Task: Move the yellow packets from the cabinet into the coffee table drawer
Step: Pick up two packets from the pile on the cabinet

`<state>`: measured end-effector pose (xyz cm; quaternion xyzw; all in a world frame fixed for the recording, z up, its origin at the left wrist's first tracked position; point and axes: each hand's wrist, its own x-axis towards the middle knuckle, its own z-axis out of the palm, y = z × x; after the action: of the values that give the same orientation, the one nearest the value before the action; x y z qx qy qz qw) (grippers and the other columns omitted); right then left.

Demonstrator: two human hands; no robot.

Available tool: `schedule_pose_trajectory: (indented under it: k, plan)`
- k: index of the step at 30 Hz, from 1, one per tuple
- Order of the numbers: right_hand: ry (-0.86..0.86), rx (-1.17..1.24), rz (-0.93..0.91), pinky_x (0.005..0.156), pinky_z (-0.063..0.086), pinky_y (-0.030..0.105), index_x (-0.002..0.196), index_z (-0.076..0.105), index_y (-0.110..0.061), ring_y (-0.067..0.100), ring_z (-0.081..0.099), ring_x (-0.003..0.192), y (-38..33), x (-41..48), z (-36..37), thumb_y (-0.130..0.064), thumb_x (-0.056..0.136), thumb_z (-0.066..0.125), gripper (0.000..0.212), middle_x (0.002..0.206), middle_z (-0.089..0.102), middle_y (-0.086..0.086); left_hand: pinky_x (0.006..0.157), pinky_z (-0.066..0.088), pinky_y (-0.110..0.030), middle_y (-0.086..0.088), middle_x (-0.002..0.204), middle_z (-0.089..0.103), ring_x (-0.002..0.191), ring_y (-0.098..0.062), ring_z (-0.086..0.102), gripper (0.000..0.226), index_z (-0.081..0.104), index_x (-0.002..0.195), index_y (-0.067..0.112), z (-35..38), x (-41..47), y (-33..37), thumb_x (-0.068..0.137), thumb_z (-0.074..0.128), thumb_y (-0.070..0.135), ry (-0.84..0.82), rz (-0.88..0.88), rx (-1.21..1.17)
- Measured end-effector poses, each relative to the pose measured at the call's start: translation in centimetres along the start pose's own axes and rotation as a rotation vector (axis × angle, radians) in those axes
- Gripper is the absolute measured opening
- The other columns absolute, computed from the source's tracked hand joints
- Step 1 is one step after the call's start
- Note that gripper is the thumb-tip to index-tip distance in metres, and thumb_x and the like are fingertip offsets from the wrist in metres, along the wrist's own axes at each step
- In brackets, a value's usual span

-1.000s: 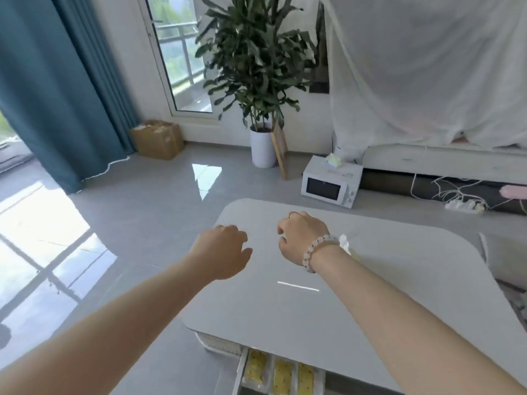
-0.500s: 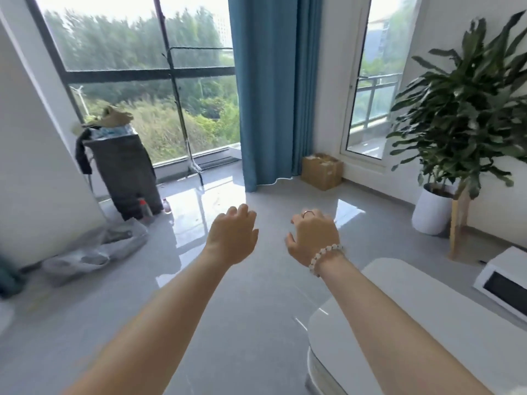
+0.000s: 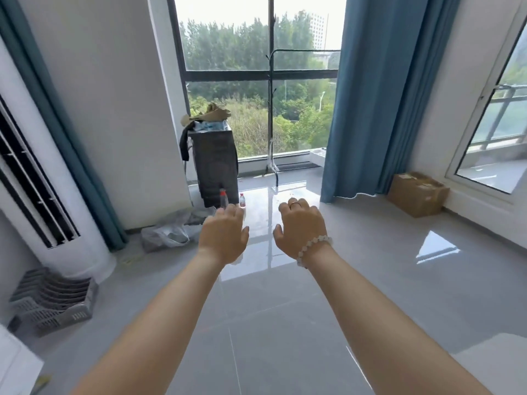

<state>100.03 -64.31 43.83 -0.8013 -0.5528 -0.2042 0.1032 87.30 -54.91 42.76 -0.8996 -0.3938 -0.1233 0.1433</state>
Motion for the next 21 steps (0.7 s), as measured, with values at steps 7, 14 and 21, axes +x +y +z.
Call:
schedule_pose_trajectory:
  k: [7,14,21]
  plan:
    - [-0.064,0.002,-0.122,0.057,0.049,0.026,0.074,0.069,-0.012,0.021,0.065,0.070,-4.9,7.7,4.6,-0.032,0.048,0.079,0.035,0.074,0.068,0.005,0.086,0.040,-0.031,-0.004,0.128,0.048,0.112,-0.022,0.049,0.043,0.041,0.133,0.013,3.9,3.5,-6.3,0.098,0.035,0.039,-0.068,-0.120,0.009]
    - [-0.017,0.092,-0.401,0.094,0.034,0.037,0.115,0.055,-0.009,0.026,0.048,0.114,-10.0,17.7,9.1,-0.027,0.091,0.044,0.032,0.120,0.055,0.008,0.083,0.040,-0.034,-0.005,0.126,0.049,0.112,-0.025,0.049,0.040,0.046,0.128,0.012,6.7,8.3,-14.5,0.098,0.037,0.037,-0.093,-0.324,0.054]
    - [-0.043,0.224,-0.606,0.091,0.034,0.034,0.112,0.056,-0.009,0.025,0.047,0.113,-18.5,26.7,14.0,-0.026,0.092,0.045,0.028,0.117,0.055,0.007,0.086,0.040,-0.034,-0.005,0.126,0.050,0.112,-0.024,0.049,0.042,0.045,0.131,0.011,9.7,10.0,-22.9,0.099,0.036,0.037,-0.146,-0.520,0.106]
